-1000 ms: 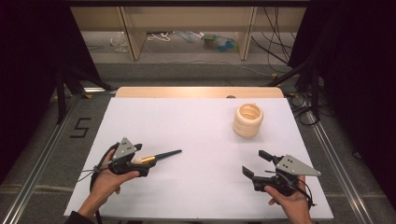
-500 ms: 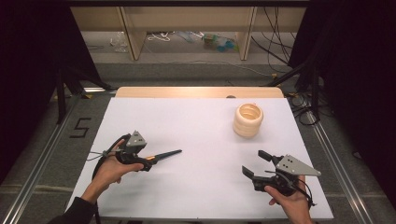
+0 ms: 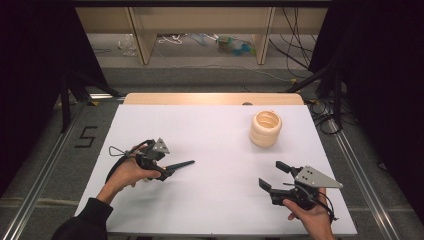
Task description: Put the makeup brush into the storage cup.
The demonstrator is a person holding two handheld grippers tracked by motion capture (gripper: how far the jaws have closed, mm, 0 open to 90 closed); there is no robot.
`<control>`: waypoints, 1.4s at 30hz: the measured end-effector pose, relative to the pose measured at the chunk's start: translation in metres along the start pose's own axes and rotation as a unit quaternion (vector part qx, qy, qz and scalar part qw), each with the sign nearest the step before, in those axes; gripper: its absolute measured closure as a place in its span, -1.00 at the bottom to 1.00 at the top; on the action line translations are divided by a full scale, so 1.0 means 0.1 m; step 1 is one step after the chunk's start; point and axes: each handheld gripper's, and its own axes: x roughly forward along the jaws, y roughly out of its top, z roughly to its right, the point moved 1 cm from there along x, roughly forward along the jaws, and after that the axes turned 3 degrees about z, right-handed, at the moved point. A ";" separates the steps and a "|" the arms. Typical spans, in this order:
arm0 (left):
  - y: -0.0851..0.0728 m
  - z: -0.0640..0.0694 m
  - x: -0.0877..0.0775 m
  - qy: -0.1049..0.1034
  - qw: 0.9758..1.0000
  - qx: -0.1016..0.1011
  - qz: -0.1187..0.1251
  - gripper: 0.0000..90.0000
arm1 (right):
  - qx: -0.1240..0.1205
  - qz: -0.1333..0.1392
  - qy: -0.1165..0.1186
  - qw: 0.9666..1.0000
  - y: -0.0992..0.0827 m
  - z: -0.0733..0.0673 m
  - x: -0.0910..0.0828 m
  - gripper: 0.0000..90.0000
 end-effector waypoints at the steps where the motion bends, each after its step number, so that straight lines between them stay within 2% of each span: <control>1: 0.00 0.00 0.00 0.000 1.000 0.000 0.000 -0.33 | 0.001 0.000 0.001 1.000 0.00 0.00 0.00 -0.60; 4: 0.01 -0.01 0.03 -0.003 1.000 0.011 -0.021 -0.32 | 0.001 -0.002 0.001 1.000 0.00 0.00 0.00 -0.60; 6: 0.02 -0.02 0.05 -0.002 1.000 0.008 -0.021 -0.29 | -0.004 -0.013 -0.003 1.000 0.01 0.00 -0.02 -0.60; 7: 0.02 -0.02 0.08 -0.008 1.000 0.006 -0.023 -0.27 | -0.004 -0.013 -0.003 1.000 0.00 0.00 -0.02 -0.60; 8: 0.03 -0.04 0.07 -0.011 0.999 0.026 -0.041 -0.26 | -0.004 -0.013 -0.003 1.000 0.00 0.00 -0.02 -0.60; 16: 0.05 -0.06 0.12 -0.024 0.998 0.027 -0.049 -0.09 | -0.006 -0.015 -0.001 1.000 0.00 0.00 -0.01 -0.59; 18: 0.07 -0.04 0.14 -0.026 0.996 0.040 -0.070 -0.06 | -0.005 -0.015 -0.001 1.000 0.00 0.00 -0.01 -0.59; 19: 0.08 -0.02 0.15 -0.021 0.996 0.039 -0.075 -0.06 | -0.001 -0.007 0.004 1.000 0.00 -0.01 0.01 -0.59; 20: 0.09 -0.03 0.16 -0.020 0.996 0.048 -0.076 -0.05 | -0.002 -0.007 0.004 1.000 0.00 -0.01 0.01 -0.59; 23: 0.11 -0.02 0.17 -0.026 0.995 0.043 -0.082 0.01 | -0.002 -0.011 0.003 1.000 0.00 -0.01 0.00 -0.59; 24: 0.13 -0.03 0.18 -0.027 0.995 0.049 -0.082 0.01 | -0.006 -0.016 0.000 1.000 0.00 0.00 0.00 -0.59; 26: 0.14 -0.03 0.19 -0.033 0.995 0.047 -0.087 0.06 | -0.002 -0.008 0.004 1.000 0.00 -0.01 0.01 -0.59; 28: 0.14 -0.04 0.21 -0.038 0.995 0.039 -0.087 0.12 | -0.005 -0.015 0.001 1.000 0.00 0.00 0.00 -0.59; 29: 0.15 -0.05 0.22 -0.041 0.994 0.042 -0.092 0.12 | -0.005 -0.015 0.001 1.000 0.00 0.00 0.00 -0.59; 30: 0.14 -0.05 0.24 -0.045 0.994 0.034 -0.096 0.14 | -0.003 -0.007 0.005 1.000 -0.01 -0.01 0.01 -0.58; 32: 0.14 -0.05 0.25 -0.049 0.994 0.033 -0.096 0.17 | -0.003 -0.007 0.007 1.000 0.00 -0.01 0.01 -0.58; 33: 0.14 -0.05 0.25 -0.054 0.993 0.029 -0.106 0.18 | -0.002 -0.010 0.007 1.000 -0.01 -0.01 0.01 -0.58; 34: 0.14 -0.06 0.25 -0.052 0.992 0.035 -0.107 0.18 | -0.005 -0.018 0.003 1.000 0.00 0.00 0.00 -0.58; 36: 0.16 -0.09 0.25 -0.044 0.992 0.043 -0.112 0.20 | -0.003 -0.015 0.006 1.000 0.00 0.00 0.00 -0.58; 38: 0.18 -0.09 0.25 -0.037 0.993 0.041 -0.108 0.23 | -0.004 -0.016 0.006 1.000 0.00 0.00 0.01 -0.58; 39: 0.19 -0.09 0.25 -0.042 0.992 0.044 -0.111 0.24 | -0.004 -0.016 0.006 1.000 0.00 0.00 0.01 -0.58; 40: 0.20 -0.09 0.25 -0.038 0.992 0.047 -0.112 0.25 | -0.004 -0.017 0.006 1.000 0.00 0.00 0.01 -0.58; 42: 0.20 -0.08 0.27 -0.058 0.990 0.045 -0.117 0.26 | -0.004 -0.018 0.004 1.000 0.00 0.00 0.00 -0.58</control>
